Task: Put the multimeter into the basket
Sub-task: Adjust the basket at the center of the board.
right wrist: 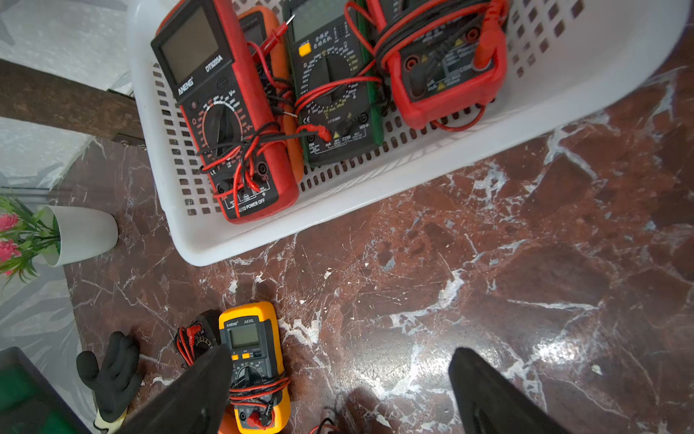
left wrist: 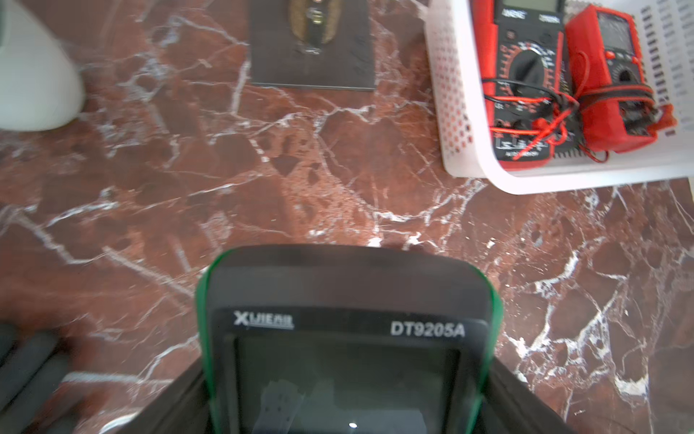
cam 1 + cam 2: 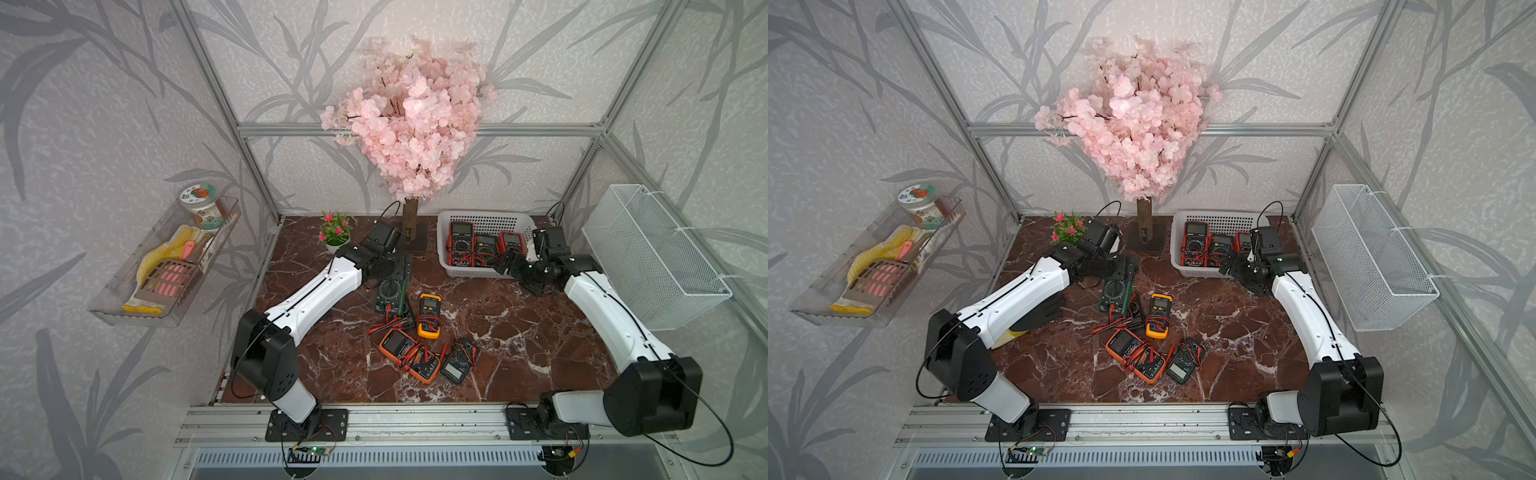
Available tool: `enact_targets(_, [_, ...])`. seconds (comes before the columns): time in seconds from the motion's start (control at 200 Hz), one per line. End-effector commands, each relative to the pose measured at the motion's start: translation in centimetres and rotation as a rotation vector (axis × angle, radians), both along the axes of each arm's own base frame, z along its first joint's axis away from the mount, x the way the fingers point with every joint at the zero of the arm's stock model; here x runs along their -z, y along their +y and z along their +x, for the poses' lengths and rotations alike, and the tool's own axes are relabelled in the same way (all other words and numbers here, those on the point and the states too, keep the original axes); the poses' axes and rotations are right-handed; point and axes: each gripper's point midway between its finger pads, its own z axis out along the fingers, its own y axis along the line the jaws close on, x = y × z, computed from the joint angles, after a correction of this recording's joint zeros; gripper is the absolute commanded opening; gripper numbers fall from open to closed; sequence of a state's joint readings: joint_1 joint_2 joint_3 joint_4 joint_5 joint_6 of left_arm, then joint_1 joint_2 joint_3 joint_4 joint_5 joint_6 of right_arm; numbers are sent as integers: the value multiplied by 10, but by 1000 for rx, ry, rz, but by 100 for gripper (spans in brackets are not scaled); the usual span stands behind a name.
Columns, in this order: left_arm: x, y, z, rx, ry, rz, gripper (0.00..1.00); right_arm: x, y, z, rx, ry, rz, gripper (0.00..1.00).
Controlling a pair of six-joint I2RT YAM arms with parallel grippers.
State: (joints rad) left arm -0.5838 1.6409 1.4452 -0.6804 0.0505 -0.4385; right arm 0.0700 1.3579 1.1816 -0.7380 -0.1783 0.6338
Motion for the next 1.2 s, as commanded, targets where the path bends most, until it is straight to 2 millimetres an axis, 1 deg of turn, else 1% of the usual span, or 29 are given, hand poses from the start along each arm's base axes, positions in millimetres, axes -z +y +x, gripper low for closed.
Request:
enact_targets(0.0, [-19,-27,10,24,-59,-45,51,-9,-5,-5,-1,-15,23,96])
enact_targets(0.095, [-19,-49,14,46,-68,-56,51,-10,-10,-5,11,-16,28,96])
enact_targets(0.19, [-21,-69,21,63,-70,-59,51,-9,-21,-3,43,-4,20,96])
enact_targets(0.36, [-23,-99,33,104,-78,-59,51,5,-54,0,167,54,-53,96])
enact_targets(0.47, [-26,-112,40,123,-92,-53,51,16,-75,2,264,86,-90,96])
enact_targets(0.585, [-32,-119,45,138,-101,-61,51,19,-94,12,328,84,-124,96])
enact_targets(0.68, [-37,-123,48,152,-112,-63,51,18,-109,24,366,70,-150,96])
enact_targets(0.85, [-44,-129,52,168,-130,-72,52,27,-130,40,433,86,-171,95])
enact_targets(1.085, [-50,-133,54,170,-137,-96,52,43,-145,60,454,118,-200,95])
enact_targets(1.12, [-51,-133,54,170,-137,-101,52,41,-148,62,458,116,-205,95])
enact_targets(1.135, [-50,-134,54,170,-134,-101,52,50,-149,63,456,138,-206,95])
enact_targets(1.195, [-51,-134,53,171,-136,-103,52,57,-151,67,456,155,-205,95])
